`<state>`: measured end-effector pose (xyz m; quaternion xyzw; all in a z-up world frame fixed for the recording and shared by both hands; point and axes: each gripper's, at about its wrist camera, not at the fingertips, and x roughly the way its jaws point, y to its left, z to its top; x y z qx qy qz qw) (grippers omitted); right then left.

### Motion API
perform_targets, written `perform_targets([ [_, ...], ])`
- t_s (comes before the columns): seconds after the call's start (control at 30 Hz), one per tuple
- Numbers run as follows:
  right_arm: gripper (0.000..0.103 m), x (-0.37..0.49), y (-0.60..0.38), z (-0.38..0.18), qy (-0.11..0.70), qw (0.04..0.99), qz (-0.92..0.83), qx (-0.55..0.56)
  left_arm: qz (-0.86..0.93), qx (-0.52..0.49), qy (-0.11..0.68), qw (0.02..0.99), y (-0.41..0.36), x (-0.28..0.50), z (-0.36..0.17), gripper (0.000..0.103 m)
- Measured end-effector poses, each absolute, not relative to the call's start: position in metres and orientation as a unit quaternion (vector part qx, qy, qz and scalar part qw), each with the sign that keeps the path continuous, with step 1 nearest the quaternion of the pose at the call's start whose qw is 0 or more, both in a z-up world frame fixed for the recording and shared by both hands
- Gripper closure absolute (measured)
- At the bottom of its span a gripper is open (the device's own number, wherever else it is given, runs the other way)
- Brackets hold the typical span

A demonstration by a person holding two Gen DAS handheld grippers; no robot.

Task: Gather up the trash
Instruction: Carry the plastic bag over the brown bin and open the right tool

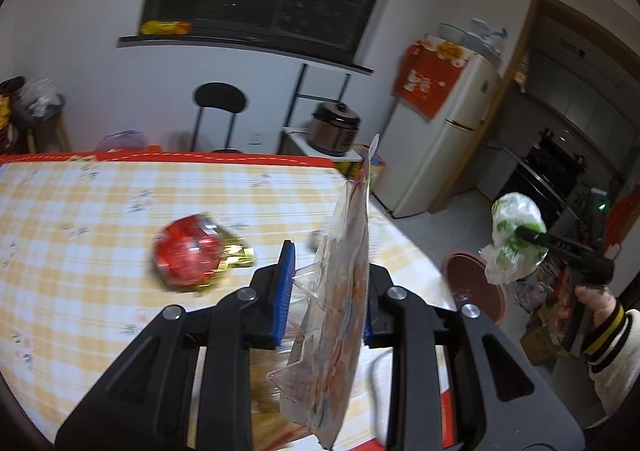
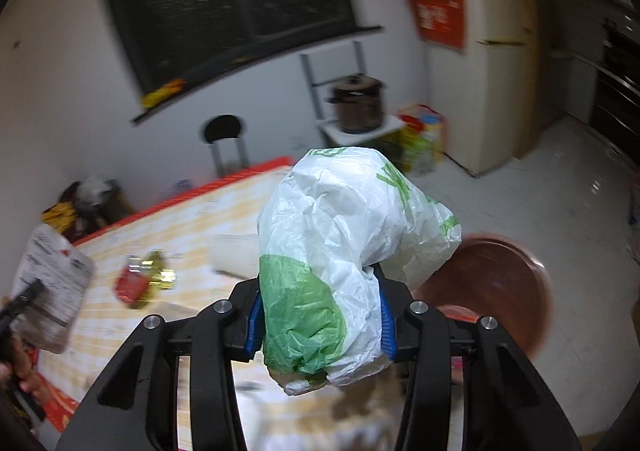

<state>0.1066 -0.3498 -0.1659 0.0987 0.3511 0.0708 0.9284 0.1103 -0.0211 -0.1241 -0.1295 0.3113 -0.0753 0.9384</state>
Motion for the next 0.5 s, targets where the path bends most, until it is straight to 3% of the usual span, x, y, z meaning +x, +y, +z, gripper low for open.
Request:
perform_targets([
  [0.37,0.059,0.140,-0.474,-0.230,0.394,0.911,0.013,0.119,-0.100,-0.109,0.327,0.933,-0.123,0.138,-0.131,0.074],
  [0.5,0.050,0.154,-0.494,-0.244,0.405,0.905,0.005,0.128,-0.101,-0.103,0.329,0.933,-0.142,0.144,-0.132,0.074],
])
